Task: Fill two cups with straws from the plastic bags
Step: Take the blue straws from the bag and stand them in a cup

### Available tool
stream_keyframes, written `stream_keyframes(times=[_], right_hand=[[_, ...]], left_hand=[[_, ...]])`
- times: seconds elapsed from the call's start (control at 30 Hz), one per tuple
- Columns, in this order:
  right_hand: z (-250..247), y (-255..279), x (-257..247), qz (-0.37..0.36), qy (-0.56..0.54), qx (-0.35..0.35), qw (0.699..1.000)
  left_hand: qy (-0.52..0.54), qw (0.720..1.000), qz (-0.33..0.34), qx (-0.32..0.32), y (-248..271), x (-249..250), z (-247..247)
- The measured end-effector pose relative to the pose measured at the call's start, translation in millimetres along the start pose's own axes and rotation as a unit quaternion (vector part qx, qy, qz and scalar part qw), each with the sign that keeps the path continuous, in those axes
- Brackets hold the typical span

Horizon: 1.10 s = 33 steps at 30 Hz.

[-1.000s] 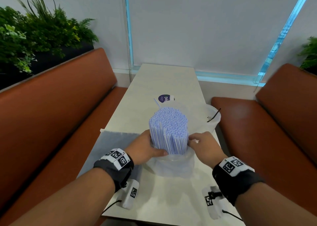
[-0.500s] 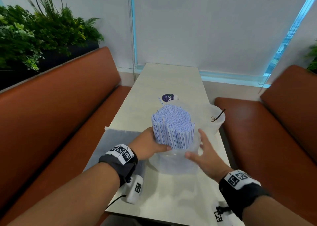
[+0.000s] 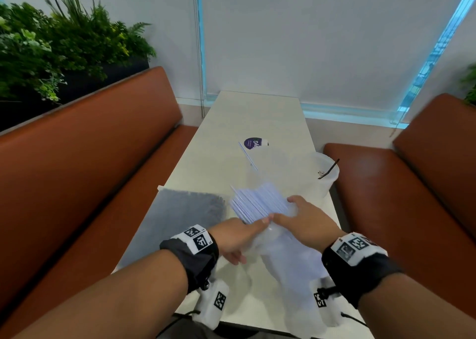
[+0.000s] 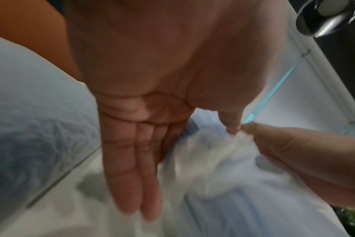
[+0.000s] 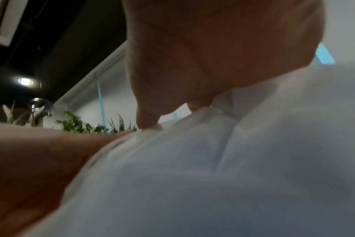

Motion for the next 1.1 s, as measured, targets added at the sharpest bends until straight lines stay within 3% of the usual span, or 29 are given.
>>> stream_keyframes(times=[0.1, 0.17, 0.23, 0.3, 0.37, 0.4, 0.5, 0.6, 0.67, 0.73, 0.8, 0.83, 0.9, 0.97, 1.1], right_hand=[[19, -8, 13, 0.034, 0.096, -0.036, 0.994], [27, -13, 16, 0.031, 0.099, -0.052, 0.993], [31, -17, 13, 0.016, 0.105, -0.066, 0.992], [32, -19, 10, 0.008, 0.148, -0.065, 0.987], [27, -19, 9, 0.022, 0.238, -0.031, 0.971], [24, -19, 10, 0.041, 0.277, -0.020, 0.960], [25, -23, 16, 0.085, 0.248, -0.043, 0.964], [34, -28, 18, 0.069, 0.171, -0.067, 0.981], [33, -33, 20, 0.061, 0.153, -0.060, 0.985], [31, -38, 20, 0.054, 0.147, -0.067, 0.985], [31, -43, 18, 0.047, 0.151, -0.073, 0.985], [31, -45, 16, 0.043, 0.152, -0.072, 0.985], [31, -49, 12, 0.036, 0.154, -0.075, 0.985], [30, -52, 9, 0.028, 0.153, -0.081, 0.984], [27, -55, 2, -0.023, 0.151, -0.089, 0.984]], left_hand=[[-0.066, 0.990, -0.104, -0.073, 7, -19, -2], [-0.149, 0.980, -0.102, -0.083, 7, -22, -11], [-0.240, 0.970, -0.021, -0.032, -1, -10, -23], [-0.272, 0.957, 0.062, 0.074, -9, 5, -38], [-0.231, 0.955, 0.089, 0.162, -16, 10, -46], [-0.209, 0.959, 0.073, 0.175, -21, 7, -46], [-0.150, 0.980, 0.011, 0.128, -36, -12, -28], [-0.068, 0.995, -0.014, 0.067, -45, -17, -3], [-0.118, 0.991, -0.016, 0.060, -50, -12, -3], [-0.225, 0.967, 0.014, 0.120, -52, 0, -21], [-0.309, 0.927, 0.110, 0.180, -53, 22, -35], [-0.339, 0.911, 0.171, 0.162, -55, 32, -33], [-0.407, 0.875, 0.255, 0.062, -61, 44, -16], [-0.453, 0.846, 0.280, 0.001, -67, 46, -2], [-0.536, 0.793, 0.288, 0.024, -69, 53, 2]])
Point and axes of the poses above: each hand's wrist, its own y-axis away from the middle knuckle, its own z-axis out of the palm, x = y × z, the point moved 5 cm from there along -y, towards the middle knuckle, and after that the axes turned 5 degrees about z, right-handed, at the moved point
